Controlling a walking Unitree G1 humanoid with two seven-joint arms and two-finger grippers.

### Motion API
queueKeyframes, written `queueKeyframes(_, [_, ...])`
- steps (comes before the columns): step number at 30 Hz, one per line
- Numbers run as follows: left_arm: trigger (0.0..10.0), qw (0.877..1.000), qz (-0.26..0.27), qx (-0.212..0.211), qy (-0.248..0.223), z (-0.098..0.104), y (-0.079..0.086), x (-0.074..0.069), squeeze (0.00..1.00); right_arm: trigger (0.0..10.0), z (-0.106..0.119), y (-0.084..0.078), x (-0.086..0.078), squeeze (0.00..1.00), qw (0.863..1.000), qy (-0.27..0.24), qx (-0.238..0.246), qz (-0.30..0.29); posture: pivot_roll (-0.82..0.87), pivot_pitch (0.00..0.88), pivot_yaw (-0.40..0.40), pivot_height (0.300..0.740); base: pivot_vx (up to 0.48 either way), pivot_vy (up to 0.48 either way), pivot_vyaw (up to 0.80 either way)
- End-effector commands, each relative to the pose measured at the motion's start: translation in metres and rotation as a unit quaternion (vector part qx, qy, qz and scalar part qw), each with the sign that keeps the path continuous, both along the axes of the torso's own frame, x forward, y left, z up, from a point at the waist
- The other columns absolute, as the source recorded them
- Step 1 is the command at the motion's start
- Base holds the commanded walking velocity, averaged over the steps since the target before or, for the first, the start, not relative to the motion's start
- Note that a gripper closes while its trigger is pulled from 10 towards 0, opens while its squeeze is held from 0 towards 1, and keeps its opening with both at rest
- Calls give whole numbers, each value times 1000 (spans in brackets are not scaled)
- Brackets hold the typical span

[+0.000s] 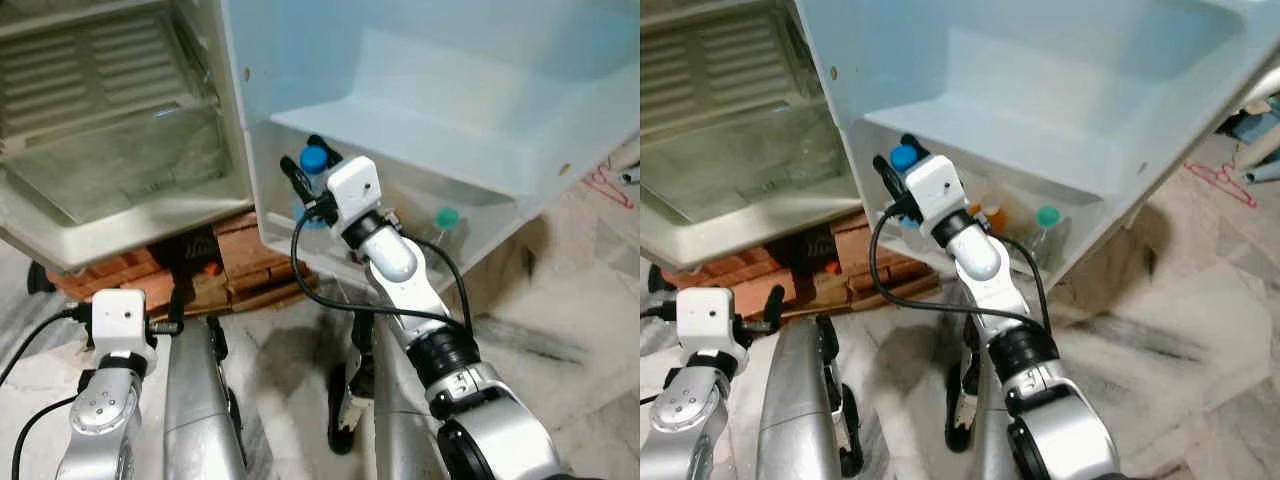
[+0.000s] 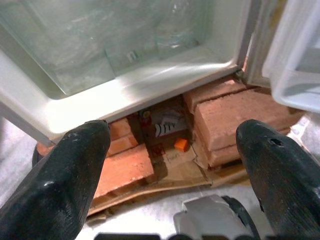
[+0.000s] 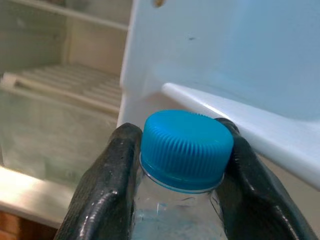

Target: Restocking fridge

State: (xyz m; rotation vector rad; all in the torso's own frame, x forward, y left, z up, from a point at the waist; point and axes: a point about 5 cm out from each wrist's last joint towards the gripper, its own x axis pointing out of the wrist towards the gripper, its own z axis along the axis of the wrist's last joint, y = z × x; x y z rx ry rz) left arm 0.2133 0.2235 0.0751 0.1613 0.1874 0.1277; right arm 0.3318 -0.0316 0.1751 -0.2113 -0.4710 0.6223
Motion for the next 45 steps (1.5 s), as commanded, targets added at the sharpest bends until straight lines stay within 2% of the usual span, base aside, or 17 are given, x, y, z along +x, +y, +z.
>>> queueKeyframes(1, [10000,1000,13,3,8,-2,5,-7,0,10000,0,6,-3,0,999,-36,-26,5,164,281,-77,508,0,0,0])
queueKeyframes(3, [10000,1000,16,3,5,-1,6,-8,0,10000,-3,15,-8,0,989,-108,-99,8,172,290,-81,508,0,0,0])
queueKeyframes(4, [10000,1000,16,3,5,-1,6,-8,0,10000,-3,15,-8,0,989,-108,-99,8,172,290,-81,508,0,0,0])
queueKeyframes(5, [10000,1000,15,2,6,0,6,-8,0,10000,-1,18,-7,0,982,-142,-123,0,174,293,-83,508,0,0,0])
queueKeyframes(12, [10000,1000,23,2,7,3,4,-13,0,10000,3,13,5,0,969,-189,-151,-49,187,308,-88,508,0,0,0])
queueKeyframes(15, [10000,1000,25,3,7,4,4,-15,0,10000,-6,7,7,0,964,-196,-166,-72,190,314,-81,508,0,0,0])
queueKeyframes(20, [10000,1000,19,6,9,5,4,-14,0,10000,-34,-5,8,0,962,-156,-197,-104,193,317,-71,508,0,0,0])
queueKeyframes(21, [10000,1000,21,10,8,7,6,-15,0,10000,-46,-15,7,0,962,-132,-204,-123,197,321,-65,508,0,0,0])
queueKeyframes(29, [10000,1000,18,18,18,8,10,-22,0,10000,-65,-35,7,0,966,-58,-179,-175,198,351,-47,508,0,0,0])
queueKeyframes(30, [10000,1000,17,19,18,8,10,-22,0,10000,-70,-39,8,0,967,-25,-164,-195,201,354,-42,508,0,0,0])
queueKeyframes(33, [10000,999,17,20,19,9,11,-22,0,10000,-74,-45,11,0,965,15,-141,-221,206,358,-35,508,0,0,0])
queueKeyframes(34, [10000,999,16,21,21,9,12,-22,0,10000,-77,-51,14,0,962,55,-115,-243,206,358,-32,508,0,0,0])
queueKeyframes(40, [10000,999,8,25,26,9,11,-19,0,10000,-78,-62,21,0,955,122,-62,-263,202,353,-24,508,0,0,0])
queueKeyframes(41, [10000,999,7,25,26,9,11,-18,0,10000,-77,-64,22,525,954,128,-53,-266,200,351,-23,508,0,0,0])
queueKeyframes(42, [10000,999,7,25,26,9,11,-18,0,10000,-77,-64,22,525,954,128,-53,-266,200,351,-23,508,0,0,0])
queueKeyframes(43, [10000,999,6,25,26,9,11,-16,0,10000,-75,-68,24,1000,953,137,-39,-267,198,344,-23,508,0,0,0])
queueKeyframes(45, [10000,999,5,25,26,8,10,-14,0,10000,-71,-69,26,1000,954,139,-26,-265,197,337,-25,508,0,0,0])
